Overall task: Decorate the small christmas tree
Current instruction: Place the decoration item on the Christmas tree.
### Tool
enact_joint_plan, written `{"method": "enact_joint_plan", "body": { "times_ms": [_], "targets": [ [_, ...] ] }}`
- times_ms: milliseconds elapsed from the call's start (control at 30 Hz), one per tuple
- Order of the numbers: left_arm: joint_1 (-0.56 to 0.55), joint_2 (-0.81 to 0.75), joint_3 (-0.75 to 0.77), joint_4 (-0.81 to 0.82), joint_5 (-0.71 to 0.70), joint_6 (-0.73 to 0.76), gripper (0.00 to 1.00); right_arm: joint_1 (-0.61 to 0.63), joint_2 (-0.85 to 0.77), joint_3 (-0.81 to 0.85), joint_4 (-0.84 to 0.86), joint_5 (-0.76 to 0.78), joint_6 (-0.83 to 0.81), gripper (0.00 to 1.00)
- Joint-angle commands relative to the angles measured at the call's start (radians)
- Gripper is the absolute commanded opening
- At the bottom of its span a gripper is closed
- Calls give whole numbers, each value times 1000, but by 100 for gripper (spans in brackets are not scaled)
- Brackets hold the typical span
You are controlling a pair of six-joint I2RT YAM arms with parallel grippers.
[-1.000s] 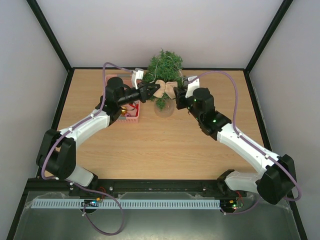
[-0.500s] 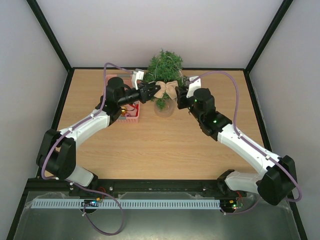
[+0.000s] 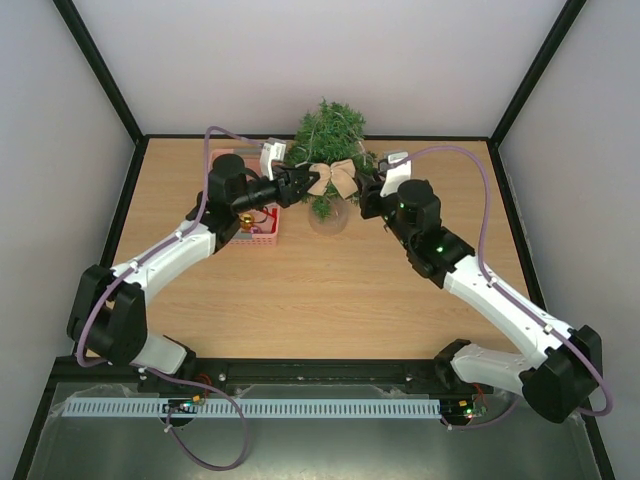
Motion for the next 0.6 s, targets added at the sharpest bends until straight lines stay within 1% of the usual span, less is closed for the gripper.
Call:
{"method": "enact_joint_plan", "body": {
  "times_ms": [0,133,367,567],
  "targets": [
    [5,-33,15,-7,-9,20,36,-4,-29,-17,-11,3,1,38],
    [5,-33,20,-9,-6,19,42,-4,-44,-21,-18,-5,6,41],
    [5,-45,16,-31,-7,34,53,-4,-64,-30,-27,-19,9,43],
    [5,-68,7,-39,-5,43,60,-4,-83,-41,-33,-34,12,48]
  ]
}}
